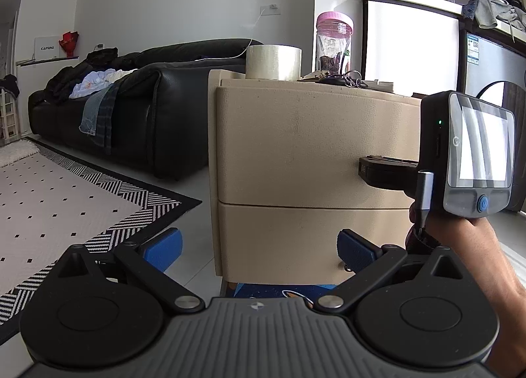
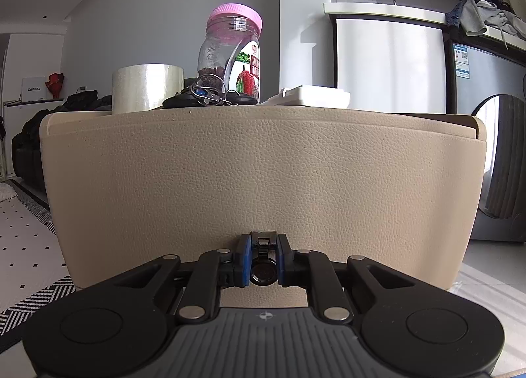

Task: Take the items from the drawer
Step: 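Close the right gripper on the black ring pull, then pull the top drawer outward by its ring pull with the right gripper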

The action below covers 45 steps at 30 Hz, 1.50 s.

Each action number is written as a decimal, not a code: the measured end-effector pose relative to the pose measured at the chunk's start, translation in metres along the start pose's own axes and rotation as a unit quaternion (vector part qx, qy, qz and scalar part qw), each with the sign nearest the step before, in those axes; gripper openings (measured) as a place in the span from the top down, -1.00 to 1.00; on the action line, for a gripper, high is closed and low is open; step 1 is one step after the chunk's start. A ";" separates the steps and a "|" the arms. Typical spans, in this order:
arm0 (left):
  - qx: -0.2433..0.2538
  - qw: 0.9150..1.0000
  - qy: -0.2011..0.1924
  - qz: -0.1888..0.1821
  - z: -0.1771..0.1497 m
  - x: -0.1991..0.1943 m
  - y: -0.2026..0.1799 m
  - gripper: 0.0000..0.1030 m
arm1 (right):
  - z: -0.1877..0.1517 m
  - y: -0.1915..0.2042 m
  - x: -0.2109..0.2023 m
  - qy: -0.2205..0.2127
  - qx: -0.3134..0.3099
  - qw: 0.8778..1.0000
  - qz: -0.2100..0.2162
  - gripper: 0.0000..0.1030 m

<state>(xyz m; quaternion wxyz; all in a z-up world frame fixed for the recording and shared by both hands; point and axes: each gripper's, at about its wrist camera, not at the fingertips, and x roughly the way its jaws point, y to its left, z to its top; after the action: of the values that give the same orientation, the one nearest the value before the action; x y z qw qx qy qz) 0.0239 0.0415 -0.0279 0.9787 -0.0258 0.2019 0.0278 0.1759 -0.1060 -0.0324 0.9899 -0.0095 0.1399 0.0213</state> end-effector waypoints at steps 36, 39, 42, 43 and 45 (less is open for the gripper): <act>-0.013 1.000 -0.014 0.010 0.007 -0.020 0.016 -1.00 | -0.005 -0.003 -0.035 0.005 0.005 1.000 0.008 0.69; -0.011 1.000 -0.015 0.009 0.007 -0.020 0.016 -1.00 | -0.006 -0.003 -0.041 0.006 0.005 1.000 0.008 0.69; -0.011 1.000 -0.016 0.008 0.007 -0.021 0.015 -1.00 | -0.007 -0.003 -0.048 0.006 0.005 1.000 0.009 0.69; -0.011 1.000 -0.016 0.008 0.007 -0.022 0.014 -1.00 | -0.007 -0.003 -0.050 0.006 0.005 1.000 0.010 0.69; -0.011 1.000 -0.017 0.007 0.007 -0.023 0.014 -1.00 | -0.008 -0.003 -0.053 0.007 0.006 1.000 0.010 0.69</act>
<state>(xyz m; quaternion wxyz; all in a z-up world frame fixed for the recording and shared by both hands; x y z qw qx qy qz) 0.0050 0.0547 -0.0133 0.9813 -0.0348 0.1855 0.0373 0.1227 -0.1114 -0.0253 0.9887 -0.0026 0.1469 0.0304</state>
